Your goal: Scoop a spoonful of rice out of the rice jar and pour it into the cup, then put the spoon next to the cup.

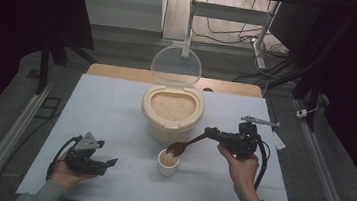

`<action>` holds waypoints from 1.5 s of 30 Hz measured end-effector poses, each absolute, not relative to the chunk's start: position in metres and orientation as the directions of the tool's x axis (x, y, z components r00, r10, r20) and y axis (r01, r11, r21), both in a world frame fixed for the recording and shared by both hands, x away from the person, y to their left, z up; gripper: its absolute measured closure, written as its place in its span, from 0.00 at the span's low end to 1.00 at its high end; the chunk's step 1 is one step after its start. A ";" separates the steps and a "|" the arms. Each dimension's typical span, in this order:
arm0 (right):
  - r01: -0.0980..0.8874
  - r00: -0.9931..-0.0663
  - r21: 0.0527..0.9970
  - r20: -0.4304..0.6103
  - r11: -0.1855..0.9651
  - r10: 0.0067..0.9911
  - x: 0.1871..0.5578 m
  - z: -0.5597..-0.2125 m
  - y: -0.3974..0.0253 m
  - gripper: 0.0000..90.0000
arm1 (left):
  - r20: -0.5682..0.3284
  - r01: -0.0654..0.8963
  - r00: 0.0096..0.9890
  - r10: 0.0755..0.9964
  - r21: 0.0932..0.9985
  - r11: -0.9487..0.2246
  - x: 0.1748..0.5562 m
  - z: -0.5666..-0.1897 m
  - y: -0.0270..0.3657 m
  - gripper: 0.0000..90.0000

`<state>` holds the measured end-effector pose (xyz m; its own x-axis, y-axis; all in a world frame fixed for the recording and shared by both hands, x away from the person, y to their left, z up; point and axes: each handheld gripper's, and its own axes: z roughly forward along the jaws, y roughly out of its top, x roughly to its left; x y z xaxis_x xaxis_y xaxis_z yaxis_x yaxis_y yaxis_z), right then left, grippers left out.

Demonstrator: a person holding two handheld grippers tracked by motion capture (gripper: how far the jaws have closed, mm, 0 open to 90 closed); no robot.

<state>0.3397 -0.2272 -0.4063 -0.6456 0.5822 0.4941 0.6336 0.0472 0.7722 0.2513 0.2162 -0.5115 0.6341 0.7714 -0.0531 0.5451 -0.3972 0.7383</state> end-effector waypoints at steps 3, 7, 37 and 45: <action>0.602 -0.668 0.796 0.458 0.064 0.586 0.336 -0.403 -0.226 0.92 | -0.054 0.546 0.635 0.771 0.737 -0.398 0.251 -0.512 0.216 0.22; 0.594 -0.677 0.802 0.457 0.063 0.577 0.334 -0.402 -0.227 0.92 | -0.054 0.546 0.635 0.771 0.737 -0.399 0.251 -0.512 0.216 0.22; 0.634 -0.685 0.756 0.449 0.166 0.574 0.333 -0.395 -0.275 0.92 | -0.053 0.545 0.632 0.773 0.740 -0.394 0.252 -0.511 0.217 0.22; 0.643 -0.720 0.712 0.436 0.283 0.539 0.336 -0.402 -0.262 0.92 | -0.051 0.544 0.635 0.771 0.738 -0.399 0.253 -0.512 0.216 0.22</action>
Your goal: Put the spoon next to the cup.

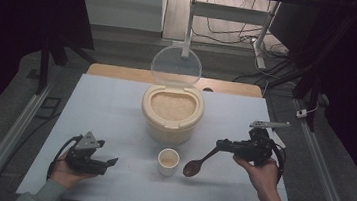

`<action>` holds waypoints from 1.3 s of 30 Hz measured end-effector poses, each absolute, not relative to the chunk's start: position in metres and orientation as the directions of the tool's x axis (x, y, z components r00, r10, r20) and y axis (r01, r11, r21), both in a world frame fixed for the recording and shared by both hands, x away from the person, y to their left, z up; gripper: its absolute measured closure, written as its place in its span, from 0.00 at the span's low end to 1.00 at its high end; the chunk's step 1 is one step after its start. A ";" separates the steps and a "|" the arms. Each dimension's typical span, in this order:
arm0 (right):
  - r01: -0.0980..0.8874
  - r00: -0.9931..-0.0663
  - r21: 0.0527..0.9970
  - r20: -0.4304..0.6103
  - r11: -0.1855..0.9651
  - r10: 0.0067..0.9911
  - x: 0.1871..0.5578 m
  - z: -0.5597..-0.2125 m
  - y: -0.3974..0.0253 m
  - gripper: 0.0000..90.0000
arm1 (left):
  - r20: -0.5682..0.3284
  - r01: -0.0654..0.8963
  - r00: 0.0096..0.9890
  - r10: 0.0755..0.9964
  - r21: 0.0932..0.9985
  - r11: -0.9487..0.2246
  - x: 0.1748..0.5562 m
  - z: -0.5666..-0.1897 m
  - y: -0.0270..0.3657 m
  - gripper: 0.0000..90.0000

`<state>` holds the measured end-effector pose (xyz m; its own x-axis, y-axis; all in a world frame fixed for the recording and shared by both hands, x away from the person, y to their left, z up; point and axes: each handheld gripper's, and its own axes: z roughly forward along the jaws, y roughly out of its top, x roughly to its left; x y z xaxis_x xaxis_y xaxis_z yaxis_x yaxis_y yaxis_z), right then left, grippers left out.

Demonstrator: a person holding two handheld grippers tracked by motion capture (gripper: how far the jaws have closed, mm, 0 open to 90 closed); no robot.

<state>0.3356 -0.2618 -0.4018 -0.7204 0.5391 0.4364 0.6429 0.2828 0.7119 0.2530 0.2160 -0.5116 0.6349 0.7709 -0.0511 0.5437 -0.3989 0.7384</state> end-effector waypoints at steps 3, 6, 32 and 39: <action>0.656 -0.725 0.681 0.448 0.325 0.523 0.336 -0.405 -0.258 0.92 | -0.052 0.544 0.634 0.771 0.739 -0.398 0.253 -0.511 0.216 0.22; 0.664 -0.729 0.650 0.453 0.370 0.513 0.337 -0.409 -0.253 0.92 | -0.049 0.543 0.637 0.770 0.738 -0.402 0.253 -0.512 0.216 0.22; 0.717 -0.682 0.575 0.463 0.394 0.567 0.387 -0.474 -0.209 0.80 | -0.045 0.545 0.640 0.767 0.730 -0.412 0.254 -0.513 0.214 0.22; 0.721 -0.666 0.573 0.417 0.390 0.618 0.396 -0.495 -0.200 0.74 | -0.046 0.547 0.639 0.768 0.729 -0.412 0.254 -0.513 0.214 0.22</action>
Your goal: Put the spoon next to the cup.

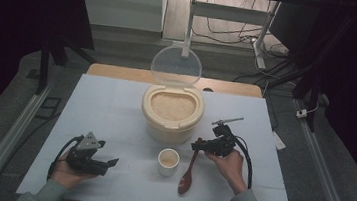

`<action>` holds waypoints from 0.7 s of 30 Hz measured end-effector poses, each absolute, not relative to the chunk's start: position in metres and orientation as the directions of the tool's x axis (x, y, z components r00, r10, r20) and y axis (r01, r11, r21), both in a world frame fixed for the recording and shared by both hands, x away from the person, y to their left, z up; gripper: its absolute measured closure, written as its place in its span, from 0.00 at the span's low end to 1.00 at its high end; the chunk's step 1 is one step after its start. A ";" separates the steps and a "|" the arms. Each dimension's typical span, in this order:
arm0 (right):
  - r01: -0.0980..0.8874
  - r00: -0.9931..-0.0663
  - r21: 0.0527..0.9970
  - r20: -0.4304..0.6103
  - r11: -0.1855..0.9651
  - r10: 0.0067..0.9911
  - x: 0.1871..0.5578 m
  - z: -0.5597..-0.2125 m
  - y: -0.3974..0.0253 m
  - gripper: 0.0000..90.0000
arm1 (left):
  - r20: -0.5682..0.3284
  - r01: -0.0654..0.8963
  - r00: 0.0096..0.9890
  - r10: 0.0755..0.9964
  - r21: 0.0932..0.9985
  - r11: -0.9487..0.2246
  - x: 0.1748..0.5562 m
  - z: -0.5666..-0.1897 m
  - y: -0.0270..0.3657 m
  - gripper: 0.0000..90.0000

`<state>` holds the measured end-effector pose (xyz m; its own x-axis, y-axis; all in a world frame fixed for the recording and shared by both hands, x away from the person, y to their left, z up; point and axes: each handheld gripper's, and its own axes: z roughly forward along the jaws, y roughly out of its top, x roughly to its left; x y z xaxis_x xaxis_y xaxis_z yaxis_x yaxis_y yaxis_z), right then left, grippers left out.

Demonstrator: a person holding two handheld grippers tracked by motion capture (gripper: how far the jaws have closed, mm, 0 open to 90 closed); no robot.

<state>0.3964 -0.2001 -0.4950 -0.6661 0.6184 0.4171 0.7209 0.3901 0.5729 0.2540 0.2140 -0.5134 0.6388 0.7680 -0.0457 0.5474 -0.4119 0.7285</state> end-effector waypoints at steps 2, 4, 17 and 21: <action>0.721 -0.660 0.574 0.400 0.389 0.636 0.397 -0.500 -0.198 0.73 | -0.046 0.548 0.639 0.768 0.728 -0.412 0.254 -0.514 0.214 0.22; 0.719 -0.656 0.576 0.379 0.389 0.652 0.397 -0.503 -0.197 0.71 | -0.047 0.547 0.640 0.767 0.728 -0.412 0.254 -0.514 0.214 0.22; 0.678 -0.645 0.604 0.214 0.419 0.734 0.394 -0.514 -0.187 0.59 | -0.045 0.547 0.641 0.767 0.728 -0.414 0.253 -0.514 0.214 0.22; 0.669 -0.631 0.629 0.198 0.396 0.750 0.393 -0.511 -0.191 0.51 | -0.045 0.546 0.641 0.766 0.729 -0.414 0.253 -0.514 0.214 0.22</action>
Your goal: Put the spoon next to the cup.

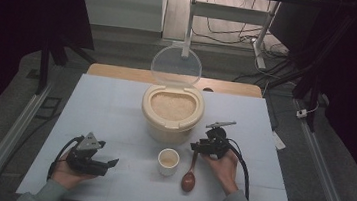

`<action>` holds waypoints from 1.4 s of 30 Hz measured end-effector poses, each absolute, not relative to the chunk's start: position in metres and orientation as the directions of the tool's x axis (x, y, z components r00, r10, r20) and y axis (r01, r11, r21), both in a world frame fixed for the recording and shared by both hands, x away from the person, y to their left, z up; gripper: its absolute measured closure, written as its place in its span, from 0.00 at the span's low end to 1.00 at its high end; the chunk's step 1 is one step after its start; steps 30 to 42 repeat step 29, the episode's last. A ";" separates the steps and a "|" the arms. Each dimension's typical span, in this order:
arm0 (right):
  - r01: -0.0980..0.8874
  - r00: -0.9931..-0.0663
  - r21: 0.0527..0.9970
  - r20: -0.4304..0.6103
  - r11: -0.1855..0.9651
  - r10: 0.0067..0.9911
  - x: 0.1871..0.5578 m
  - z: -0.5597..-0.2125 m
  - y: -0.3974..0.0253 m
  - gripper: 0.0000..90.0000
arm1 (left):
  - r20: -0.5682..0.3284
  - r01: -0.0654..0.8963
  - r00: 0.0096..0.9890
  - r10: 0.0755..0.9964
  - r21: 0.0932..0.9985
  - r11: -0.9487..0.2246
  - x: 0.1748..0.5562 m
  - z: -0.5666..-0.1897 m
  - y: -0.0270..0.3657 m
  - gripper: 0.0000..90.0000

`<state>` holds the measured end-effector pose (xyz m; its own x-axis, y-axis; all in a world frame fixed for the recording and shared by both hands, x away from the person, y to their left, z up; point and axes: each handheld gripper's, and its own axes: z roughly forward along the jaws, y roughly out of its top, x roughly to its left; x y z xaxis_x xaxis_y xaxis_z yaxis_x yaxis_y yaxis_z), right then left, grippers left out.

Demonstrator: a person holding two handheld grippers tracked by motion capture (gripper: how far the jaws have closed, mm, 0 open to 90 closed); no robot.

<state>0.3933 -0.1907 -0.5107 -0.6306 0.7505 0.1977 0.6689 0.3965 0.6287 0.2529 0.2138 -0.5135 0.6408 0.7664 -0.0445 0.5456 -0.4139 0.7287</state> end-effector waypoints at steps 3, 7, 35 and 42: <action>0.651 -0.619 0.671 0.197 0.356 0.760 0.391 -0.504 -0.199 0.50 | -0.045 0.544 0.640 0.767 0.732 -0.411 0.253 -0.513 0.215 0.22; 0.609 -0.650 0.706 0.182 0.363 0.738 0.380 -0.496 -0.211 0.49 | -0.046 0.543 0.636 0.770 0.736 -0.404 0.252 -0.513 0.216 0.22; 0.462 -0.761 0.795 0.127 0.393 0.636 0.311 -0.489 -0.287 0.46 | -0.063 0.545 0.630 0.774 0.746 -0.382 0.252 -0.510 0.216 0.21; 0.462 -0.761 0.795 0.127 0.393 0.636 0.311 -0.489 -0.287 0.46 | -0.063 0.545 0.630 0.774 0.746 -0.382 0.252 -0.510 0.216 0.21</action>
